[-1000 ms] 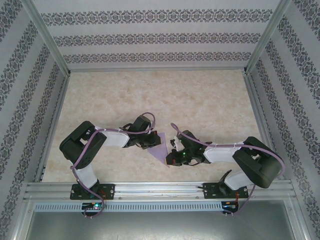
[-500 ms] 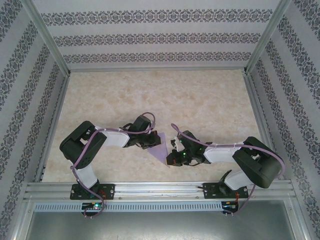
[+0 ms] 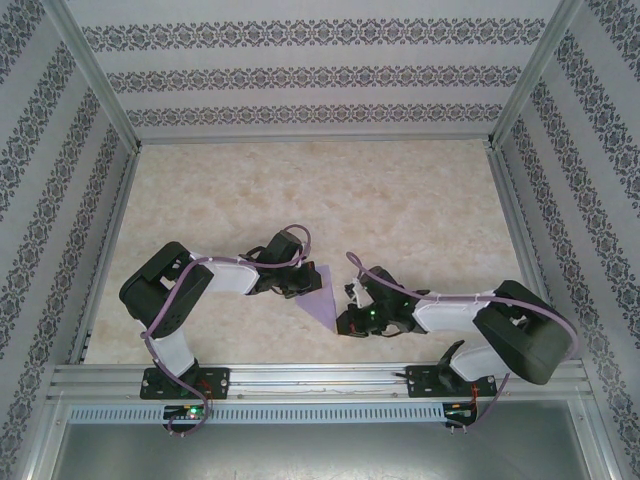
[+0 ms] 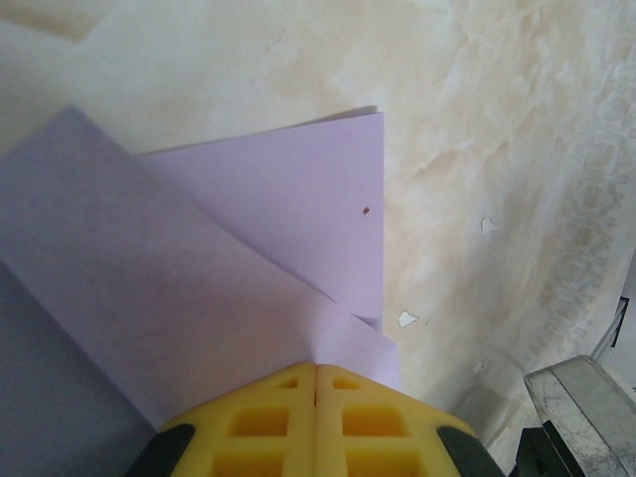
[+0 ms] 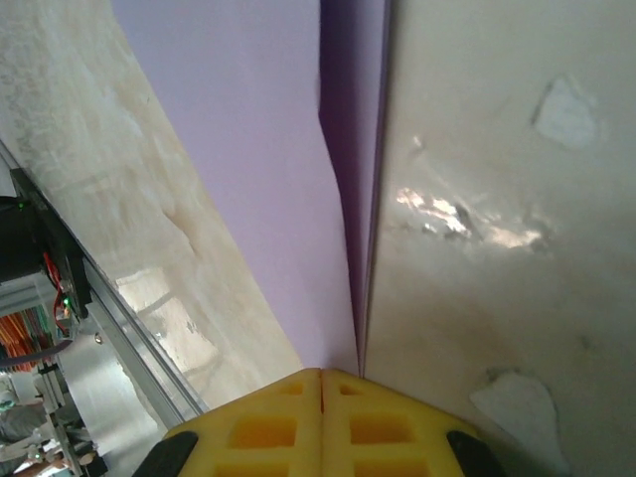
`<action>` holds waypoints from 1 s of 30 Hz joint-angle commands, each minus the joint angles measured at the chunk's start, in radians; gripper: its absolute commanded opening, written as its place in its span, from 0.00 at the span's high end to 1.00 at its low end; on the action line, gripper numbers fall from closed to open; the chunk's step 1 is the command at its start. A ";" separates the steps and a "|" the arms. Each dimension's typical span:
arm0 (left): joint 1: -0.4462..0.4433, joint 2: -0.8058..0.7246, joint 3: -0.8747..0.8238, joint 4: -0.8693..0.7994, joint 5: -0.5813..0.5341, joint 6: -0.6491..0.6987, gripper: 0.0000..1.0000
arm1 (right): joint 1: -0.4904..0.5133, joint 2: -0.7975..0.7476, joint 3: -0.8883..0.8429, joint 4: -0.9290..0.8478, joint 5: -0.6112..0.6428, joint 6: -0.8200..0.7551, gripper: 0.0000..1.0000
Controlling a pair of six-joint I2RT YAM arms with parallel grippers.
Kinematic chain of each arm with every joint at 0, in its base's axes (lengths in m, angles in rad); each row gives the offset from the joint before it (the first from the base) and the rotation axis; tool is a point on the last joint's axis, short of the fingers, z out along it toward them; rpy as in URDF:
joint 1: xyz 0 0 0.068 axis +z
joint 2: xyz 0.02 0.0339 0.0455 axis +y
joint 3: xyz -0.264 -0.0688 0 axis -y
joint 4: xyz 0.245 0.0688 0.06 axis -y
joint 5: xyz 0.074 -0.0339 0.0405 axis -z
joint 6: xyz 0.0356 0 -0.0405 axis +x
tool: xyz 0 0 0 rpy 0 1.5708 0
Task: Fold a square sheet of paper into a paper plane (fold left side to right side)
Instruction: Perform the fourth fold on the wing at the bottom-center of the table.
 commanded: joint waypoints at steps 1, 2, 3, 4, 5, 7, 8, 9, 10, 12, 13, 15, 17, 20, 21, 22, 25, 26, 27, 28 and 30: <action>-0.010 0.042 -0.020 -0.114 -0.068 -0.003 0.97 | 0.020 -0.026 -0.038 -0.115 -0.011 0.014 1.00; -0.010 0.042 -0.019 -0.113 -0.067 -0.002 0.97 | 0.022 -0.039 -0.038 -0.126 -0.016 0.013 1.00; -0.010 0.042 -0.020 -0.114 -0.067 -0.001 0.97 | 0.022 -0.053 -0.038 -0.132 -0.022 0.013 1.00; -0.010 0.042 -0.018 -0.114 -0.065 0.000 0.97 | 0.022 -0.071 -0.038 -0.140 -0.031 0.015 1.00; -0.010 0.040 -0.017 -0.114 -0.064 0.002 0.97 | 0.021 -0.093 -0.035 -0.149 -0.042 0.016 1.00; -0.010 0.040 -0.017 -0.115 -0.062 0.003 0.97 | 0.016 -0.146 -0.027 -0.167 -0.058 0.020 1.00; -0.010 0.040 -0.017 -0.115 -0.061 0.005 0.97 | 0.010 -0.176 -0.023 -0.174 -0.066 0.024 1.00; -0.010 0.039 -0.017 -0.114 -0.061 0.005 0.97 | 0.004 -0.203 -0.020 -0.176 -0.072 0.028 1.00; -0.010 0.039 -0.017 -0.113 -0.059 0.005 0.97 | -0.007 -0.231 -0.017 -0.176 -0.080 0.032 1.00; -0.010 0.039 -0.014 -0.112 -0.058 0.005 0.97 | -0.025 -0.268 -0.006 -0.170 -0.084 0.035 1.00; -0.010 0.038 -0.013 -0.112 -0.056 0.006 0.97 | -0.034 -0.276 0.000 -0.161 -0.081 0.033 1.00; -0.010 0.040 -0.009 -0.112 -0.054 0.006 0.97 | -0.045 -0.272 0.023 -0.137 -0.061 0.033 1.00; -0.010 0.040 -0.008 -0.112 -0.054 0.006 0.97 | -0.049 -0.239 0.063 -0.122 -0.024 0.015 1.00; -0.010 0.043 -0.007 -0.108 -0.053 0.005 0.97 | -0.049 -0.156 0.119 -0.105 0.017 -0.011 1.00; -0.011 0.044 -0.006 -0.108 -0.054 0.005 0.97 | -0.048 -0.134 0.130 -0.094 0.023 -0.013 1.00; -0.010 0.045 -0.006 -0.106 -0.056 0.005 0.97 | -0.048 -0.100 0.147 -0.077 0.029 -0.021 1.00; -0.011 0.051 -0.003 -0.105 -0.055 0.003 0.97 | -0.050 -0.031 0.180 -0.062 0.053 -0.034 1.00; -0.012 0.052 -0.002 -0.105 -0.053 0.002 0.97 | -0.049 -0.009 0.187 -0.060 0.063 -0.039 1.00; -0.011 0.053 -0.003 -0.103 -0.055 0.002 0.97 | -0.049 0.007 0.193 -0.060 0.070 -0.041 1.00; -0.011 0.054 -0.002 -0.101 -0.054 0.003 0.97 | -0.049 0.027 0.198 -0.060 0.071 -0.044 1.00; -0.012 0.057 -0.001 -0.100 -0.052 0.002 0.97 | -0.051 0.059 0.204 -0.062 0.073 -0.048 1.00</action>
